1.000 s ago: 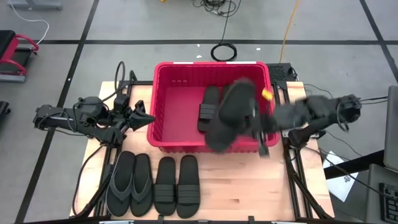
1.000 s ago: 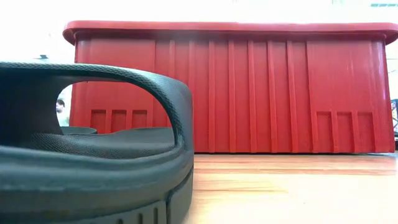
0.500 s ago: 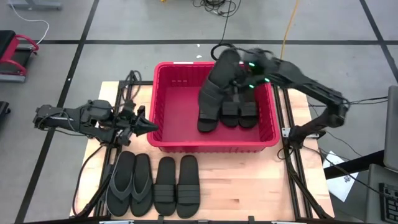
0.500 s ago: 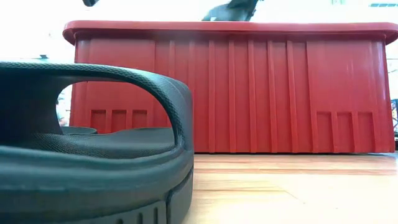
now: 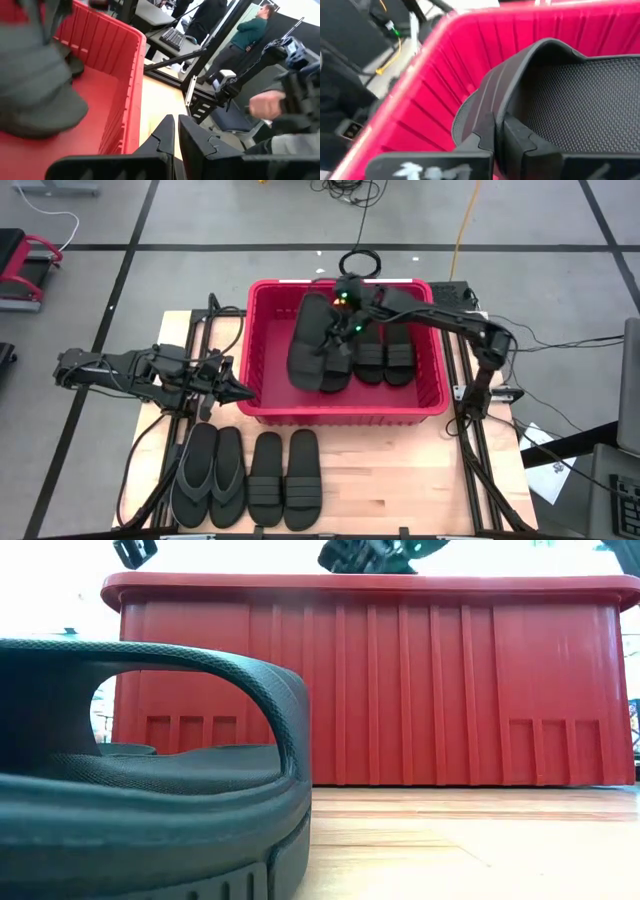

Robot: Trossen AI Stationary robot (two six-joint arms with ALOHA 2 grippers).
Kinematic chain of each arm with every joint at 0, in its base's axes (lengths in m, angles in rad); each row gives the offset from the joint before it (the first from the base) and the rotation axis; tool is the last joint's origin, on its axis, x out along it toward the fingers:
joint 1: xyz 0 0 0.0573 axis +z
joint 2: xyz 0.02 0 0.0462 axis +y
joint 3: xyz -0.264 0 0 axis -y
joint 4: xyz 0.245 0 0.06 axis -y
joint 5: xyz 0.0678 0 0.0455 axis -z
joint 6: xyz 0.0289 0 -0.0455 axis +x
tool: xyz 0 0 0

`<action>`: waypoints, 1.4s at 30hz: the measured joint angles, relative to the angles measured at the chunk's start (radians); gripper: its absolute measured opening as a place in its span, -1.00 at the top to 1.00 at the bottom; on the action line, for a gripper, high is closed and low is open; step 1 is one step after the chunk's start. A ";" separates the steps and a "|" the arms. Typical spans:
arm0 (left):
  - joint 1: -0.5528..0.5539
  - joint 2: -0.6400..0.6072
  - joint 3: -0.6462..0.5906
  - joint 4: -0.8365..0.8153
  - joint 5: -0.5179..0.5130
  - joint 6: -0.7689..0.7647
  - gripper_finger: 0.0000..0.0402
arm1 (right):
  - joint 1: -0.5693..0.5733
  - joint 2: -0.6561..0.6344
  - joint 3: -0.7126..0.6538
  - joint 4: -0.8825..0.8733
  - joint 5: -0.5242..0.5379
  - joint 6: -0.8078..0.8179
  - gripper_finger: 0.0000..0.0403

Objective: Pick and place slides into bin
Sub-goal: Put the black slide into the red bin

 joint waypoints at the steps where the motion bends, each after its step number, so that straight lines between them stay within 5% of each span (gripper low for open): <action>1: 0.000 0.000 0.000 0.001 -0.004 -0.005 0.90 | -0.007 0.021 0.000 0.002 0.013 -0.009 0.99; 7: 0.000 0.000 0.000 0.001 -0.072 -0.011 0.90 | -0.058 0.126 0.000 0.083 0.068 0.017 0.99; 12: 0.004 0.000 0.000 0.012 -0.151 -0.005 0.90 | -0.067 0.180 0.000 0.088 -0.104 -0.010 0.99; 30: 0.015 0.000 0.000 0.017 -0.159 0.001 0.90 | -0.050 0.309 0.000 0.221 -0.149 0.091 0.99; 42: 0.015 0.000 0.000 0.028 -0.160 -0.023 0.90 | -0.044 0.308 0.002 0.128 0.082 0.073 0.99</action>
